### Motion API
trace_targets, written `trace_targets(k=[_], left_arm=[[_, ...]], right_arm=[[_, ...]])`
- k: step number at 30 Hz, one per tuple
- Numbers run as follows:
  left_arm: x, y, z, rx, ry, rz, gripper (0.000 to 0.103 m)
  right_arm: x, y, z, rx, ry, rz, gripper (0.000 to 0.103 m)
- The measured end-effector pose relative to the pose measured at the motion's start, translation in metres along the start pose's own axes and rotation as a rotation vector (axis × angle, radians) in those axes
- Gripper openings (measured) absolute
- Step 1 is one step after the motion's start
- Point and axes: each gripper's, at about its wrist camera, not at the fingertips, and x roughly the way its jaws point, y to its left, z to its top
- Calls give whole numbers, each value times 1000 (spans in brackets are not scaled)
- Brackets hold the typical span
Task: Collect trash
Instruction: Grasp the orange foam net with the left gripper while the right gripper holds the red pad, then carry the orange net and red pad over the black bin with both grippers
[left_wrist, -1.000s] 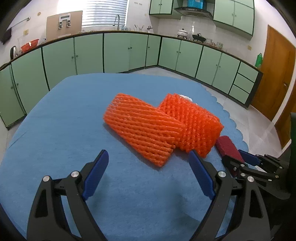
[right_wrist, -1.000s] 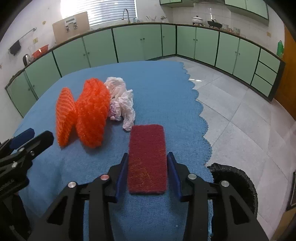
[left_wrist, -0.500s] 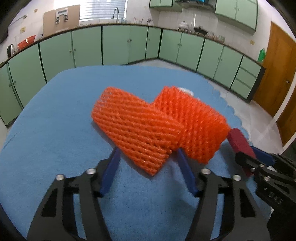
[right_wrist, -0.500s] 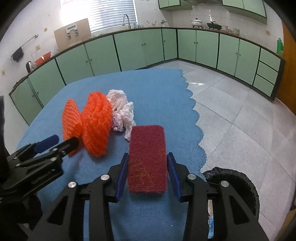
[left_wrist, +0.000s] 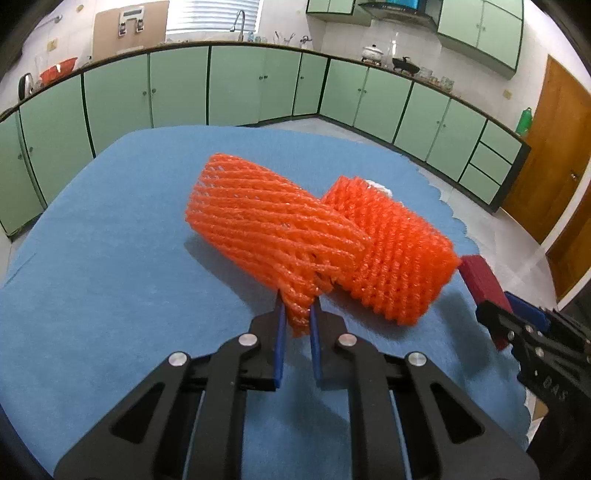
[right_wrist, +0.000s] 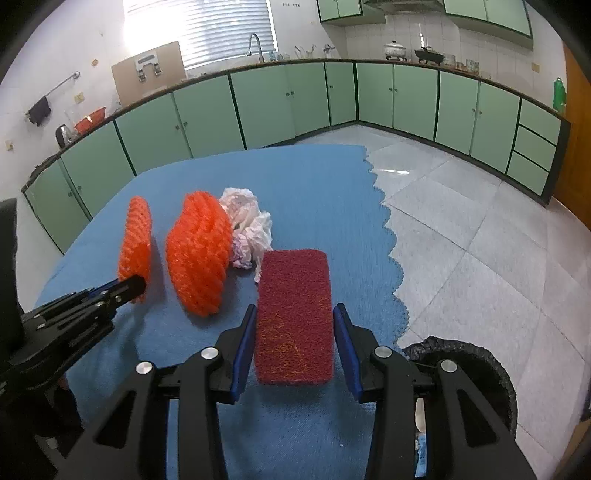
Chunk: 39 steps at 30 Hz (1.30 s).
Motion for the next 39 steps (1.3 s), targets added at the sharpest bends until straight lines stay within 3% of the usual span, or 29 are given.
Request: trace_targets(k=[15, 39], left_arm=[[-37, -5, -34, 64, 21, -68, 10], [-75, -63, -36, 152, -60, -172, 10]], right_arm=[[-23, 5, -4, 5, -27, 22, 41], [-86, -21, -3, 49, -122, 13, 41]])
